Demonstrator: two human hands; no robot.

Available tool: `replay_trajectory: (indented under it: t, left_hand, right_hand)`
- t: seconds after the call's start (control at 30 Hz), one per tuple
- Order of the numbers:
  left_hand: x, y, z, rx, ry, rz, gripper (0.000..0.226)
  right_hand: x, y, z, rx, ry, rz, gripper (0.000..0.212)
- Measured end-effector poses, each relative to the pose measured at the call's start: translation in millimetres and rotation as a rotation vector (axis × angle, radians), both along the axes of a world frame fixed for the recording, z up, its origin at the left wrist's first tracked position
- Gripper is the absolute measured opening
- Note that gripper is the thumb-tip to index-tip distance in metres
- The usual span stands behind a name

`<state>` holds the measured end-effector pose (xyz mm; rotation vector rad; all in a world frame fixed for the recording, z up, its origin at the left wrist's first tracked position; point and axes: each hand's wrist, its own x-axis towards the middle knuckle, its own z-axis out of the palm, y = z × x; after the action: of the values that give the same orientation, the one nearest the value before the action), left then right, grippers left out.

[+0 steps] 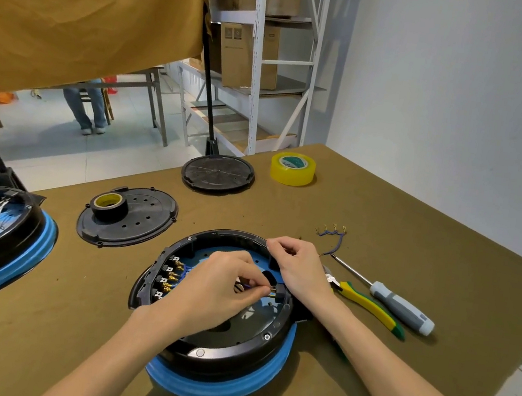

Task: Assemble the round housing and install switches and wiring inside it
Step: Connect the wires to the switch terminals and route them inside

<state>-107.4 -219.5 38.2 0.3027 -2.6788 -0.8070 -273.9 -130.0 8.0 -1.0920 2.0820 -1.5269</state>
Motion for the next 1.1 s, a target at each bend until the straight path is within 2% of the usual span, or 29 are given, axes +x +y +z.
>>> replay_trajectory:
  t: [0.17,0.3,0.43,0.53,0.63,0.7,0.77,0.87,0.93,1.03,1.1]
  left_hand:
    - [11.9,-10.0,4.9,0.037,0.097,0.049,0.013]
    - [23.5,-17.6,9.5,-0.047,0.305,0.126,0.013]
    - [32.0,-23.6,9.2,0.196,0.455,0.148,0.025]
    - [32.9,-28.4,7.2,0.205,0.396,0.138,0.034]
    - [32.9,-35.7,0.7,-0.074,0.240,0.241,0.028]
    - [33.3,-44.2,-2.0,-0.238,0.132,0.355,0.035]
    - [34.7,-50.9,-2.4,-0.179,0.040,0.381,0.049]
    - [36.2,-52.3,-7.4,-0.066,0.023,0.343,0.050]
    - [36.0,-50.0,-9.3,-0.106,0.005,0.360,0.049]
    - [34.4,-48.8,-9.5,-0.129,0.007,0.384,0.048]
    - [34.5,-48.4,-9.2,-0.117,0.004,0.386,0.048]
  right_hand:
    - [0.1,0.0,-0.3,0.001,0.013,-0.010,0.023]
    - [-4.3,3.8,1.2,0.020,0.023,0.031,0.028]
    - [-10.9,3.9,6.6,0.094,0.085,0.093,0.027]
    - [-18.8,1.3,10.9,0.108,0.111,0.046,0.024]
    - [-38.8,-0.6,15.8,0.108,0.219,-0.133,0.027]
    - [-57.8,0.1,18.1,0.275,0.411,-0.231,0.026]
    - [-70.3,0.5,19.0,0.495,0.475,-0.214,0.031]
    - [-67.0,-3.5,14.4,0.733,0.584,-0.126,0.044]
    - [-64.3,-8.2,10.8,0.695,0.632,-0.137,0.037]
    - [-64.8,-14.0,10.0,0.645,0.564,-0.139,0.015]
    - [-65.6,-15.9,10.7,0.671,0.544,-0.139,0.015]
